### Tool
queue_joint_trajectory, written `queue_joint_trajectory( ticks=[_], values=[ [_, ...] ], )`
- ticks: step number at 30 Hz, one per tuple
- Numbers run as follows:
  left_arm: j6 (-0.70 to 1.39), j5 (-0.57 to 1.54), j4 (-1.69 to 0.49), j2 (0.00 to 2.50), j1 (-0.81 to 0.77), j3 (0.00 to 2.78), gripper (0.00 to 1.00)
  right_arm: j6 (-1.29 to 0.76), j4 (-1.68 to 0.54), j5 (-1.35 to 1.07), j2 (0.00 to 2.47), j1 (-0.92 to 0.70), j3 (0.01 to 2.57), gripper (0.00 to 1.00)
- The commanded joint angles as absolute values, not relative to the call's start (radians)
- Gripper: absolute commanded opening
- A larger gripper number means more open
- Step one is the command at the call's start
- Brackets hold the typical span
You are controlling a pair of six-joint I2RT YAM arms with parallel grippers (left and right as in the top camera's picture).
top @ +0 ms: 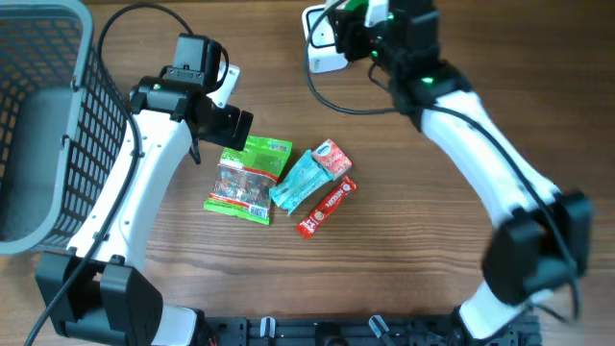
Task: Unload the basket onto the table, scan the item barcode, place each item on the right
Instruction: 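Carry the jar with the right gripper to the white scanner, then hold the jar's label in front of the scanner window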
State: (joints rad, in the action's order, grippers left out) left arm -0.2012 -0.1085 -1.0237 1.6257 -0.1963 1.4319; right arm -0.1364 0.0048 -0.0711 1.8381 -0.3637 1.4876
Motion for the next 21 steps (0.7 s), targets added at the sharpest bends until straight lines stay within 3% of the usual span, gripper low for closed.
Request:
queue_joint_trajectory(
  ticks=[1,7,21],
  values=[
    [-0.212,-0.118,-1.021,1.621,-0.198,1.442,1.00,-0.067,0.178,0.004,1.986,-0.379,1.505,0.24],
    [-0.213,-0.117,-1.021,1.621,-0.198,1.442,1.00,-0.130,0.496,0.012,2.192,-0.382,1.505,0.25],
    [-0.213,-0.118,-1.021,1.621,-0.198,1.442,1.00,-0.186,0.859,0.028,2.337,-0.382,1.505,0.25]
  ],
)
